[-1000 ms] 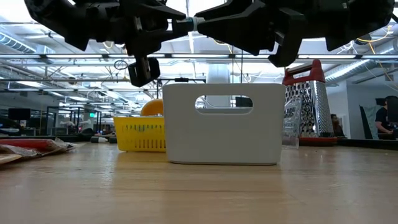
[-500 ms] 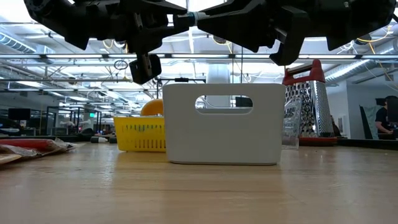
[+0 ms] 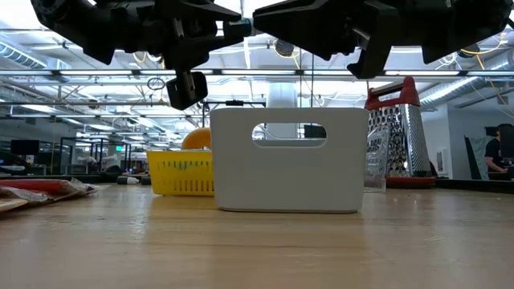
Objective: Pick & Place Food Item
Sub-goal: Put the brown food coloring bottle into the gray bin
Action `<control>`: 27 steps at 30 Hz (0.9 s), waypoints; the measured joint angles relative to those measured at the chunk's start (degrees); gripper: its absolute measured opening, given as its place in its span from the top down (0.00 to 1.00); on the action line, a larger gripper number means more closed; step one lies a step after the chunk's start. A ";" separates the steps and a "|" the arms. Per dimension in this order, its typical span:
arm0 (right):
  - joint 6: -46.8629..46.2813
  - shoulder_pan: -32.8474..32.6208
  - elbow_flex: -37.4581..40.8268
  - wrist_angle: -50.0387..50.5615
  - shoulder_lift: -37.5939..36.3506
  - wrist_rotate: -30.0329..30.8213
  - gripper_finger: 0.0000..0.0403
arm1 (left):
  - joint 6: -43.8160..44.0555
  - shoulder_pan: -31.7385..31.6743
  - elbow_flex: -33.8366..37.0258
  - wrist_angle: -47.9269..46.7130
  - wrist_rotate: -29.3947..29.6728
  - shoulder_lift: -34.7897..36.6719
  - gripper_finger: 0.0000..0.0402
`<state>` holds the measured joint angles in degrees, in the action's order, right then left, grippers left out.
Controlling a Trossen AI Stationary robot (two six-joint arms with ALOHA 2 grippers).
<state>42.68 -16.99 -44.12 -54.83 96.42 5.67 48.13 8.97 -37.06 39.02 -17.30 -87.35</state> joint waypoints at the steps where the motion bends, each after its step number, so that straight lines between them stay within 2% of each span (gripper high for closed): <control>1: -0.02 0.00 0.00 0.27 0.00 0.00 0.80 | 0.10 0.02 0.00 -0.10 0.23 0.00 0.82; 11: -0.01 0.00 -0.02 1.38 -0.02 0.00 0.84 | 0.17 0.02 0.00 -0.34 0.42 -0.04 0.82; 18: -0.40 0.00 -0.02 1.40 -0.04 -0.02 0.89 | -3.76 0.03 0.03 -0.24 0.63 -0.04 0.81; 23: -1.55 0.00 -0.09 1.30 -0.13 0.02 0.96 | -10.03 0.11 0.13 0.43 3.90 -0.10 0.80; 27: -3.02 -0.02 0.01 4.75 0.10 -1.65 1.00 | -11.04 -0.09 -0.08 3.20 7.81 0.07 0.72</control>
<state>39.66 -17.02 -44.11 -50.08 96.52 4.02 37.09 8.88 -37.14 42.22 -9.49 -87.28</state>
